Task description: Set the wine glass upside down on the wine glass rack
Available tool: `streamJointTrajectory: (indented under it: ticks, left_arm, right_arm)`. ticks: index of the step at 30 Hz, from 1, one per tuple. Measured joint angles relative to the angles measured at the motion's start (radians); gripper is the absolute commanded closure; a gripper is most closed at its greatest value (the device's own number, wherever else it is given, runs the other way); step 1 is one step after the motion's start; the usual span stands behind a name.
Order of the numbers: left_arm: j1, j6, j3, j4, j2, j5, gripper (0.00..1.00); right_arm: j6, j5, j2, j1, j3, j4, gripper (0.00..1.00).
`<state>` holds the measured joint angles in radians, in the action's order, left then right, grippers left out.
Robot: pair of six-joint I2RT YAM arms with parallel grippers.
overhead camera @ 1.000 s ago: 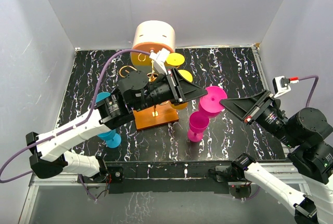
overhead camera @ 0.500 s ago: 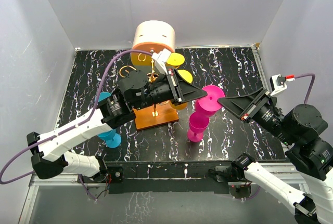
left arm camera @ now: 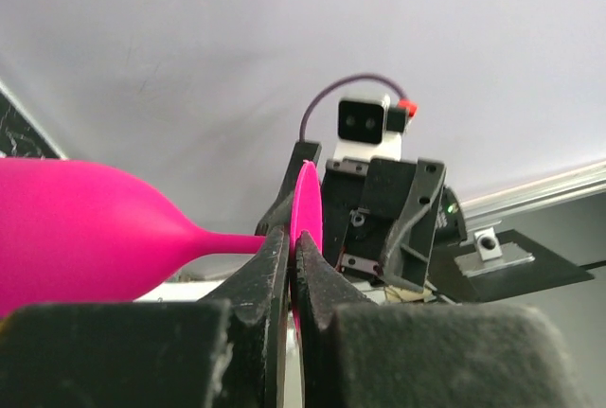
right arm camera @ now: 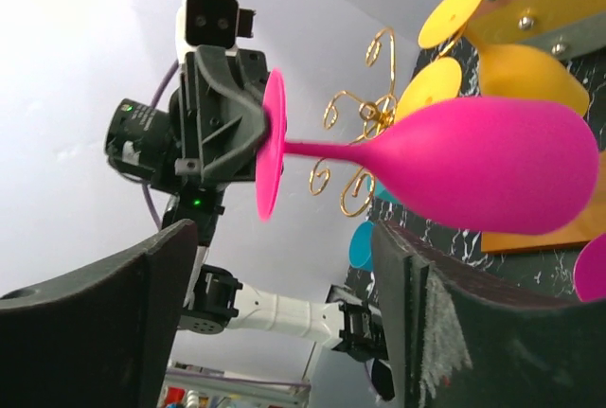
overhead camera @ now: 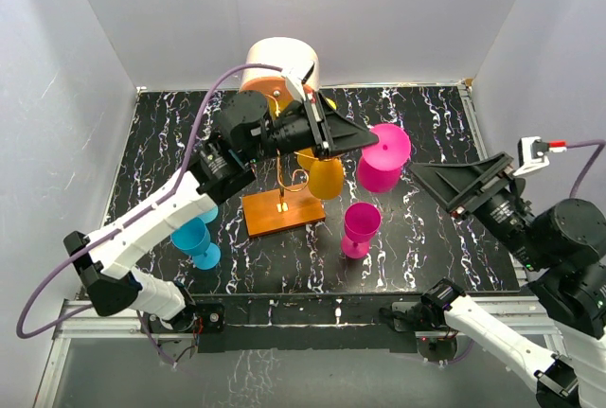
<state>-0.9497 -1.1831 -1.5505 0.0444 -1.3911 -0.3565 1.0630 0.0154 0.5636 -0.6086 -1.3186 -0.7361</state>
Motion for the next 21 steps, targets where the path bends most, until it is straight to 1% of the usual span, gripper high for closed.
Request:
streamJointTrajectory:
  ticks: [4,7,13,17,21]
  left_arm:
    - [0.069,-0.041,-0.073,0.037,-0.060,-0.069,1.00]
    - [0.112,-0.073,-0.146,0.067,-0.122,-0.116,1.00]
    - [0.190,-0.176,-0.258,0.198,-0.249,-0.212,1.00]
    - [0.240,-0.217,-0.318,0.232,-0.319,-0.240,1.00]
    - [0.299,-0.230,-0.338,0.234,-0.336,-0.238,1.00]
  right_arm:
    - [-0.022,-0.046,-0.028,0.000,-0.022,0.001,0.18]
    - [-0.037,-0.075,-0.048,0.000,-0.040,0.002,0.17]
    - [-0.040,-0.107,-0.076,0.000,-0.043,-0.002,0.16]
    - [-0.040,-0.123,-0.087,0.000,-0.043,-0.003,0.16]
    - [-0.040,-0.129,-0.092,0.000,-0.044,-0.008,0.16]
